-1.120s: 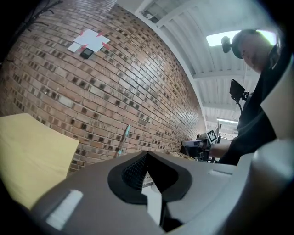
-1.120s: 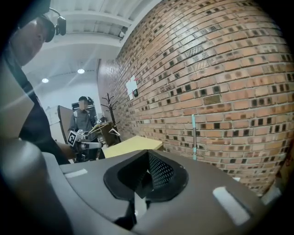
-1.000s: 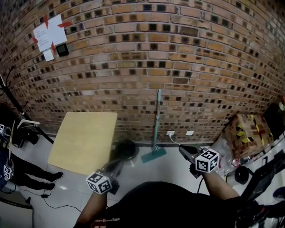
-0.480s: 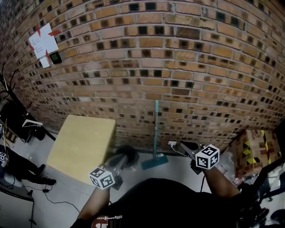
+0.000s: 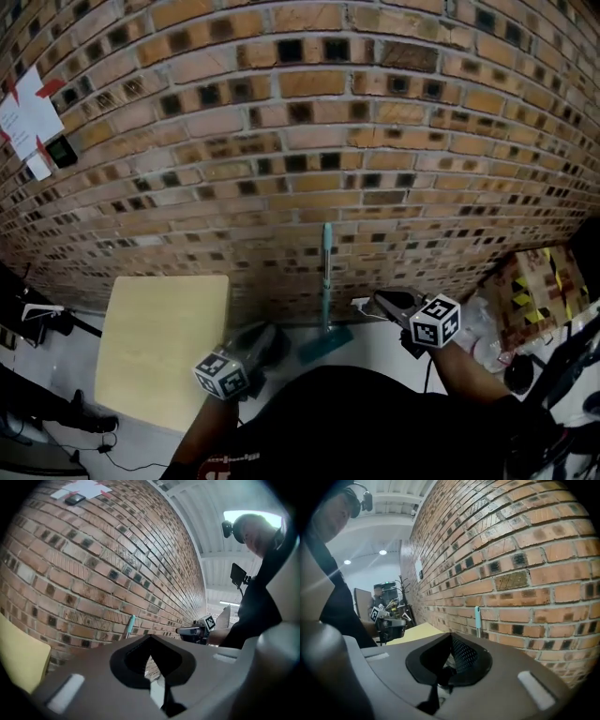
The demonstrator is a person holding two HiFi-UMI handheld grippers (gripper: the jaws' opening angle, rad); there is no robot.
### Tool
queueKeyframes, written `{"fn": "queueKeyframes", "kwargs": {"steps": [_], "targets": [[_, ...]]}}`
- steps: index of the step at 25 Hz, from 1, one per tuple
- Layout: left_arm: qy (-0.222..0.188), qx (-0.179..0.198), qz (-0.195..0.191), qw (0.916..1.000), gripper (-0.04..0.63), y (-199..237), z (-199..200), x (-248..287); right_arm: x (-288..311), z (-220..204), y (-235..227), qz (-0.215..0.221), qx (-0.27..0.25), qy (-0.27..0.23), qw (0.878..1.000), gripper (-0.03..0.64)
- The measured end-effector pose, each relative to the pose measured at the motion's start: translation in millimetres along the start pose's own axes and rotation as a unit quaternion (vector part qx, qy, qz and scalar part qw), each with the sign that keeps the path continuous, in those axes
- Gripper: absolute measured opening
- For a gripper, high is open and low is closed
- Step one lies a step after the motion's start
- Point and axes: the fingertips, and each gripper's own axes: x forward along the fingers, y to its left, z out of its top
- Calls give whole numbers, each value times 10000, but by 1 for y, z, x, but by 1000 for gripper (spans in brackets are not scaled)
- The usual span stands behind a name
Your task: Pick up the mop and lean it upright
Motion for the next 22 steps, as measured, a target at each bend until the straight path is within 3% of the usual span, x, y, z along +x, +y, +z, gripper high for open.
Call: {"fn": "queueKeyframes", "kwargs": {"steps": [6, 9, 14, 18, 22], "targets": [[395, 212, -642, 9969, 0, 64, 22, 15, 52, 25, -13, -603, 206, -66, 9979, 15], [526, 91, -771, 9956, 0, 83, 23, 25, 70, 29, -25, -797, 267, 3, 9965, 17], [612, -46, -578, 9964, 0, 91, 9, 47, 92, 24, -46, -634, 170, 196, 9977, 76], [538, 90, -309, 9980, 0, 96, 3, 77, 114, 24, -75, -503, 42, 263, 9984, 105], [785, 49, -46, 9969, 0, 96, -20, 88, 148, 13, -93, -419, -145, 504, 9977, 126]]}}
